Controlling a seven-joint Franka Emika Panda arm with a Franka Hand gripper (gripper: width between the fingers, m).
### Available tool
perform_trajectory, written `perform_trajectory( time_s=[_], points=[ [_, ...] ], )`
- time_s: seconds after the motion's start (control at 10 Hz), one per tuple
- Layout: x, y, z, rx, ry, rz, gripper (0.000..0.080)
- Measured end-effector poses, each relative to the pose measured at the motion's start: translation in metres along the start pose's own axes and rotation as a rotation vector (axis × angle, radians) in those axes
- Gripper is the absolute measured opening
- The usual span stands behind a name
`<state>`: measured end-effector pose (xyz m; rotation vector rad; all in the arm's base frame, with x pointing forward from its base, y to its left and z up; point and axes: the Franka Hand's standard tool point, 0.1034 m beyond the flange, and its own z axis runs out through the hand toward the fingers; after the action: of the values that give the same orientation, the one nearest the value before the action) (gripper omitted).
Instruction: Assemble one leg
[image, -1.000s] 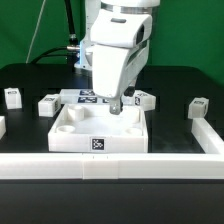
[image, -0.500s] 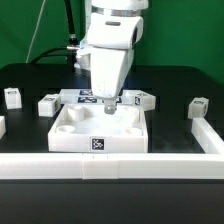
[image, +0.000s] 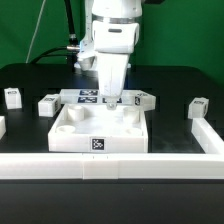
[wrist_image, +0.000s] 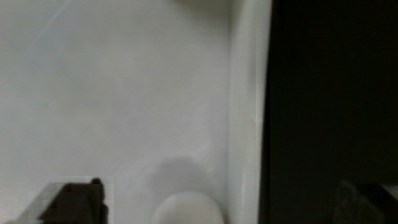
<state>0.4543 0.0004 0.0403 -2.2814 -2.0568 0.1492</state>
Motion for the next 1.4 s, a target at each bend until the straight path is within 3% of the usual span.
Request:
perform_trajectory(
  time_s=[0.2,0.4,0.7,0.9,1.0,1.1,1.2,1.4],
  points=[
    [-0.001,-0.011,0.016,0.027,0.002,0.003,0.0650],
    [-0.002,-0.010,0.029,0.043,0.006,0.010,0.0650],
    [0.002,-0.002,0.024,0.039,0.003,0.025,0.0650],
    [0.002,-0.004,0.026,0.042,0.002,0.026,0.0387],
    [0.002,-0.004,0.026,0.042,0.002,0.026,0.0387],
    [0.002,-0.004,0.026,0.042,0.002,0.026,0.0205],
    [0.002,-0.004,0.026,0.042,0.003,0.026,0.0079],
    [0.002,-0.002,0.025,0.035,0.004,0.026,0.0064]
  ],
)
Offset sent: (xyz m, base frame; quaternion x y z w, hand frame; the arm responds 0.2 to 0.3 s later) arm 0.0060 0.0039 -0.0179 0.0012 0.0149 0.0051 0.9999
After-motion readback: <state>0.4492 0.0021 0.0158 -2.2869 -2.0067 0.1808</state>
